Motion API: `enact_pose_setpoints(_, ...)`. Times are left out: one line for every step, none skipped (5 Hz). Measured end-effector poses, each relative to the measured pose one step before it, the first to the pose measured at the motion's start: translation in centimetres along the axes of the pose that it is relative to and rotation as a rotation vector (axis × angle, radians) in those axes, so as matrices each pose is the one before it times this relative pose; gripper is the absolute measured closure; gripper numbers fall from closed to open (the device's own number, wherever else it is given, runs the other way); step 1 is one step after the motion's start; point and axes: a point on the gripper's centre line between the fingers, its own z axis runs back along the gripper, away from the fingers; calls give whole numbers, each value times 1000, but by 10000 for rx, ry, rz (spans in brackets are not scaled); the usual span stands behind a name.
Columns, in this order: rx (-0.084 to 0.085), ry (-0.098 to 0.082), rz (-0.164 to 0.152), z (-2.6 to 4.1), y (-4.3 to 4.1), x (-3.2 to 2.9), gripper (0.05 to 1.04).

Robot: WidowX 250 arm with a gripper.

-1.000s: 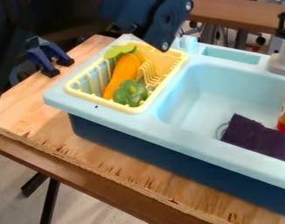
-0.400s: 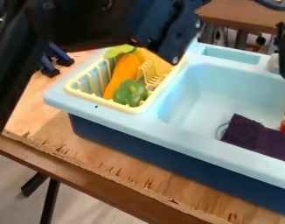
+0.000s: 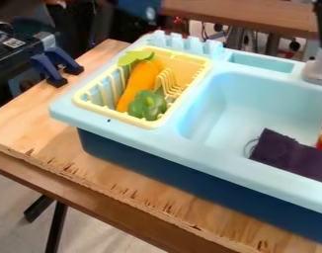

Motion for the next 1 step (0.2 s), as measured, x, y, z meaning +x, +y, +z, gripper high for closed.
enact_pose_setpoints(-226, -416, 45, 1578, -316, -822, 77)
